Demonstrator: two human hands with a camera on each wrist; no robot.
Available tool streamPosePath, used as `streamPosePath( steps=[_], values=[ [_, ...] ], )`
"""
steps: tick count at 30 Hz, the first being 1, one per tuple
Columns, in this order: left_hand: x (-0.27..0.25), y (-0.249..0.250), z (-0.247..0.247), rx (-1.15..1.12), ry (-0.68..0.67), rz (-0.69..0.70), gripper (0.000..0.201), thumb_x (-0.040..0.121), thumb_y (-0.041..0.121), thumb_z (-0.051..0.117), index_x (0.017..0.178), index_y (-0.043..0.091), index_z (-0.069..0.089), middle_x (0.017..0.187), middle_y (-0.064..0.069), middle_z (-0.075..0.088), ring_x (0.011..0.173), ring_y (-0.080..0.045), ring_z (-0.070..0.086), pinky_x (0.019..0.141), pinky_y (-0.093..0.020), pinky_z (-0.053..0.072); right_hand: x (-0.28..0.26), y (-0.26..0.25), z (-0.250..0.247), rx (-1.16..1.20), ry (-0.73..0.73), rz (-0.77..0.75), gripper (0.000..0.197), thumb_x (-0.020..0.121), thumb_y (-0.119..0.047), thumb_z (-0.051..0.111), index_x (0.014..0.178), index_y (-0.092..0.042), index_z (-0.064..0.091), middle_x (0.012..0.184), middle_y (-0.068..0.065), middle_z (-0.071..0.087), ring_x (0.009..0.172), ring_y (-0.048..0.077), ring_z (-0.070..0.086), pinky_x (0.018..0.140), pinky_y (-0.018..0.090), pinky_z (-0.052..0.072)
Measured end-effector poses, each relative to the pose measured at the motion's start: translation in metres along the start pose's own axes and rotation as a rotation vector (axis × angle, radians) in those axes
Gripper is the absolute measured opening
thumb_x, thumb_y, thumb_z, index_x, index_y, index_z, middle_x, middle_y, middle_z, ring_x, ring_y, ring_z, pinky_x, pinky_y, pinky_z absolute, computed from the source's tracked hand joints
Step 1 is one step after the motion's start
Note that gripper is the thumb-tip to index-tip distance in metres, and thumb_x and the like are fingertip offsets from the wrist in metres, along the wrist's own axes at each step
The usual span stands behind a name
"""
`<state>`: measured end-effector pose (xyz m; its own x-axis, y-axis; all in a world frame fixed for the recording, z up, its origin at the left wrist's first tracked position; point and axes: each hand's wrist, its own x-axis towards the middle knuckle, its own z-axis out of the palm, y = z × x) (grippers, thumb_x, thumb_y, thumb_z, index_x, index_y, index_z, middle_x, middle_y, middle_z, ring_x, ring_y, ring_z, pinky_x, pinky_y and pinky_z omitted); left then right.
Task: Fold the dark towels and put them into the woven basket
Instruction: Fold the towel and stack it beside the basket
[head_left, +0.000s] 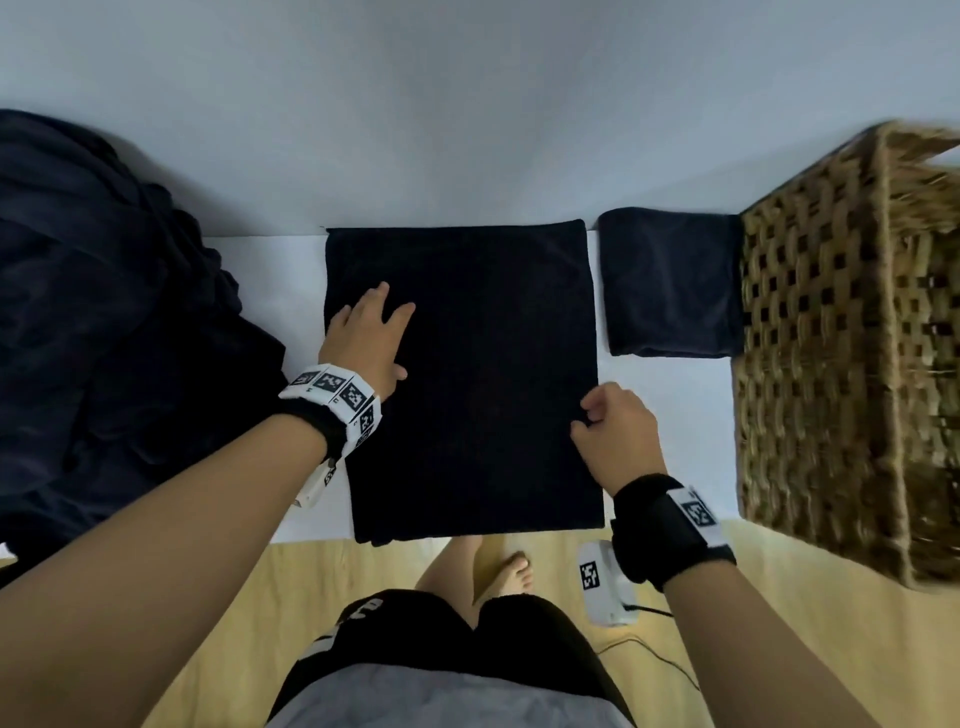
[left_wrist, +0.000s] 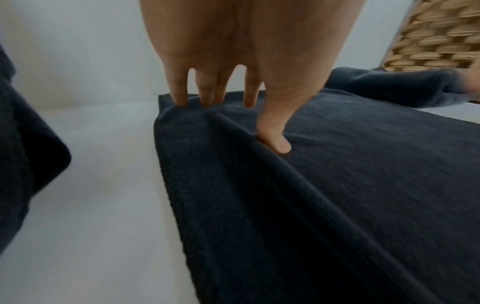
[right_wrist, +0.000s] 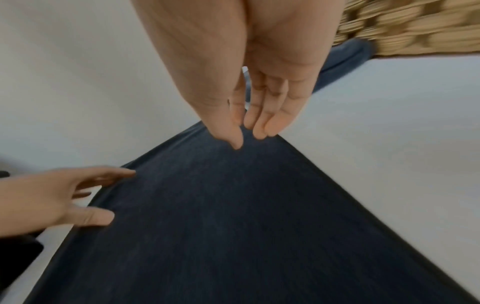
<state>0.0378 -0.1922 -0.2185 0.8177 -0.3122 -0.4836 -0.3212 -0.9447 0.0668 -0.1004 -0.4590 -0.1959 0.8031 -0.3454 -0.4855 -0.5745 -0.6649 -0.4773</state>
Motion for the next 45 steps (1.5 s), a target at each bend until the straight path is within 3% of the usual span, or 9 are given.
streamPosePath(
  steps=[2, 6, 12, 19, 23, 28, 35, 40, 45],
  values=[
    [-0.007, 0.009, 0.001, 0.072, 0.109, 0.008, 0.052, 0.080, 0.024, 0.077, 0.125, 0.012, 0.054, 0.129, -0.016, 0.048, 0.115, -0.032, 0.049, 0.094, -0.041, 0.040, -0.025, 0.027, 0.006, -0.053, -0.029, 0.095, 0.019, 0.083, -0.011, 0.067, 0.086, -0.018, 0.050, 0.083, 0.000, 0.058, 0.076, 0.016, 0.054, 0.058, 0.016, 0.032],
    [-0.026, 0.024, 0.007, -0.031, 0.012, -0.080, 0.018, 0.095, 0.023, 0.057, 0.099, 0.006, 0.058, 0.100, -0.012, 0.060, 0.084, -0.029, 0.059, 0.064, -0.036, 0.044, -0.063, 0.066, 0.021, -0.042, -0.101, 0.268, 0.026, 0.082, -0.019, 0.075, 0.083, -0.016, 0.050, 0.076, -0.001, 0.058, 0.072, 0.015, 0.054, 0.056, 0.022, 0.037],
    [-0.096, 0.024, 0.030, -0.445, 0.131, -0.126, 0.017, 0.093, 0.019, 0.059, 0.105, 0.009, 0.067, 0.103, -0.010, 0.061, 0.093, -0.027, 0.061, 0.083, -0.041, 0.052, -0.081, 0.077, 0.035, 0.114, 0.005, 0.337, 0.023, 0.082, -0.028, 0.077, 0.089, -0.017, 0.058, 0.085, -0.002, 0.063, 0.085, 0.019, 0.059, 0.073, 0.024, 0.041],
    [-0.202, 0.018, 0.101, -0.623, 0.058, -0.590, 0.024, 0.090, 0.034, 0.065, 0.093, 0.011, 0.067, 0.093, -0.005, 0.069, 0.092, -0.025, 0.063, 0.076, -0.030, 0.047, -0.082, 0.071, 0.040, 0.088, 0.039, 0.276, 0.014, 0.087, -0.027, 0.070, 0.093, -0.016, 0.067, 0.101, 0.003, 0.071, 0.102, 0.025, 0.062, 0.091, 0.030, 0.045],
    [-0.206, 0.028, 0.124, -0.833, 0.137, -0.765, 0.022, 0.088, 0.030, 0.068, 0.094, 0.009, 0.067, 0.096, -0.007, 0.071, 0.093, -0.023, 0.063, 0.079, -0.028, 0.045, -0.084, 0.076, 0.037, 0.106, 0.027, 0.220, 0.016, 0.088, -0.028, 0.070, 0.093, -0.014, 0.063, 0.090, -0.002, 0.064, 0.090, 0.020, 0.059, 0.082, 0.026, 0.041],
    [-0.206, 0.025, 0.124, -0.962, 0.141, -0.765, 0.013, 0.085, 0.026, 0.069, 0.089, 0.014, 0.067, 0.091, -0.004, 0.072, 0.089, -0.021, 0.066, 0.085, -0.034, 0.052, -0.089, 0.080, 0.030, 0.156, 0.041, 0.177, 0.016, 0.086, -0.029, 0.072, 0.089, -0.015, 0.064, 0.084, -0.004, 0.065, 0.081, 0.016, 0.059, 0.077, 0.027, 0.042],
    [-0.211, -0.007, 0.095, -0.935, 0.204, -0.833, 0.010, 0.082, 0.025, 0.064, 0.078, 0.017, 0.059, 0.073, 0.008, 0.057, 0.077, -0.020, 0.058, 0.061, -0.028, 0.036, -0.084, 0.079, 0.004, 0.215, 0.101, 0.197, 0.019, 0.084, -0.027, 0.074, 0.092, -0.016, 0.060, 0.079, -0.010, 0.061, 0.083, 0.017, 0.058, 0.076, 0.028, 0.042],
    [-0.205, -0.019, 0.071, -1.094, 0.302, -0.690, 0.016, 0.085, 0.013, 0.067, 0.085, 0.021, 0.053, 0.087, -0.008, 0.065, 0.088, -0.031, 0.063, 0.087, -0.041, 0.052, -0.081, 0.058, -0.009, 0.293, 0.092, 0.137, 0.021, 0.087, -0.026, 0.071, 0.099, -0.017, 0.055, 0.081, -0.009, 0.060, 0.080, 0.014, 0.057, 0.076, 0.028, 0.041],
    [-0.185, -0.025, 0.030, -1.232, 0.460, -0.502, 0.028, 0.091, 0.002, 0.059, 0.080, 0.027, 0.056, 0.075, -0.006, 0.062, 0.079, -0.027, 0.061, 0.072, -0.040, 0.056, -0.062, 0.027, -0.031, 0.393, 0.194, 0.026, 0.012, 0.086, -0.028, 0.071, 0.092, -0.028, 0.061, 0.079, -0.013, 0.064, 0.078, 0.005, 0.061, 0.072, 0.023, 0.043]
  ],
)
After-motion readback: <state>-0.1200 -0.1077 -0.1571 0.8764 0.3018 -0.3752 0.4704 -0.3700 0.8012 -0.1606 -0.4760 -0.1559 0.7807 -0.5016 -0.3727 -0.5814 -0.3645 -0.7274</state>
